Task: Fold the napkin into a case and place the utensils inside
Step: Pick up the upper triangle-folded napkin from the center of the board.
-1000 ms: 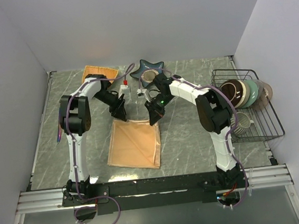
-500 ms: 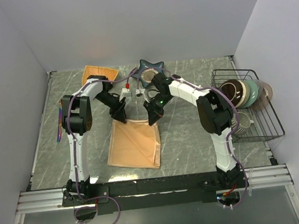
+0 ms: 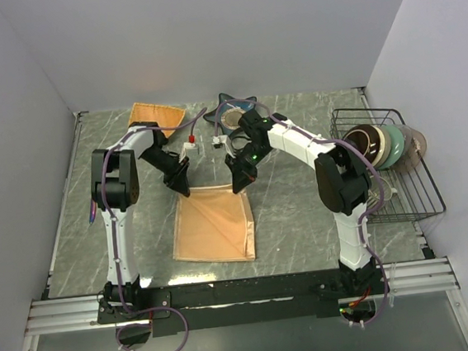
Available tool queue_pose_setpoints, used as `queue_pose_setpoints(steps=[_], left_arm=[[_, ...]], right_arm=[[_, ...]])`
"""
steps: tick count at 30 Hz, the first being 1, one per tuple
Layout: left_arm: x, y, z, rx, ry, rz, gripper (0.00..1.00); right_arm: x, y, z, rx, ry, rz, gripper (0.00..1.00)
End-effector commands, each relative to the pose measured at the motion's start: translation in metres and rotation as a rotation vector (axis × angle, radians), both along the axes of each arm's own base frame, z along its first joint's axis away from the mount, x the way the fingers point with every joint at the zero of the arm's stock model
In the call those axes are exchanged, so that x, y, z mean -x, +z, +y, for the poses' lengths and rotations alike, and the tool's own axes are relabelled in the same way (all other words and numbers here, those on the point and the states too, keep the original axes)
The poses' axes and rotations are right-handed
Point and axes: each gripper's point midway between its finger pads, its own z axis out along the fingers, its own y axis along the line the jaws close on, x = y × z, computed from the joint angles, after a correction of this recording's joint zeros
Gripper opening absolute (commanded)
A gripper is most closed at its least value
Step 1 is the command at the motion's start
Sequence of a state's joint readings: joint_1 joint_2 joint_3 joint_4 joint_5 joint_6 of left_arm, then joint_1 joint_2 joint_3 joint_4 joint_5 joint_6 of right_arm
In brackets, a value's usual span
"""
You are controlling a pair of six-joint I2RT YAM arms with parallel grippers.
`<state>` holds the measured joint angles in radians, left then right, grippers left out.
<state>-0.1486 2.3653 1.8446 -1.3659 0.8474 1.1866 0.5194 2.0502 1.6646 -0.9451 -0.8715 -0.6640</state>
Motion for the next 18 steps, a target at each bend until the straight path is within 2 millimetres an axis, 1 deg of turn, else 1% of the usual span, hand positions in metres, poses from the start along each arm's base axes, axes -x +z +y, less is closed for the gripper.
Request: queue_pose_setpoints(steps=[1, 2, 4, 6, 7, 8, 11, 14, 16, 18], left_arm=[[0.0043, -0.0039, 0.0146, -0.042, -0.049, -0.037, 0.3], [0.0039, -0.0031, 0.0147, -0.04, -0.045, -0.037, 0.24], [0.0018, 0.0001, 0.0136, -0.035, -0.042, -0.046, 0.2], [0.0017, 0.0042, 0.0139, -0.033, -0.039, -0.055, 0.25], [0.0025, 0.0049, 0.0133, -0.031, -0.04, -0.055, 0.3], [0.0037, 0.0053, 0.0134, -0.031, -0.041, -0.053, 0.41], [0.0052, 0.004, 0.0157, -0.046, -0.042, -0.047, 0.46], [0.0092, 0.002, 0.0193, -0.058, -0.054, -0.047, 0.49], [0.01, 0.0021, 0.0199, -0.059, -0.058, -0.05, 0.49], [0.011, -0.0004, 0.0203, -0.061, -0.06, -0.044, 0.47]], right_arm=[[0.0007, 0.0303, 0.0031, -0.044, 0.028, -0.072, 0.0], [0.0007, 0.0297, 0.0031, -0.043, 0.028, -0.07, 0.0], [0.0007, 0.0299, 0.0026, -0.041, 0.029, -0.073, 0.0], [0.0, 0.03, 0.0013, -0.039, 0.028, -0.074, 0.0], [0.0004, 0.0294, 0.0009, -0.039, 0.031, -0.075, 0.0], [-0.0003, 0.0292, 0.0003, -0.038, 0.03, -0.077, 0.0], [0.0005, 0.0284, 0.0003, -0.035, 0.033, -0.076, 0.0], [0.0006, 0.0278, -0.0006, -0.031, 0.033, -0.079, 0.0], [0.0011, 0.0289, -0.0011, -0.031, 0.033, -0.081, 0.0], [0.0007, 0.0297, -0.0016, -0.032, 0.032, -0.084, 0.0]])
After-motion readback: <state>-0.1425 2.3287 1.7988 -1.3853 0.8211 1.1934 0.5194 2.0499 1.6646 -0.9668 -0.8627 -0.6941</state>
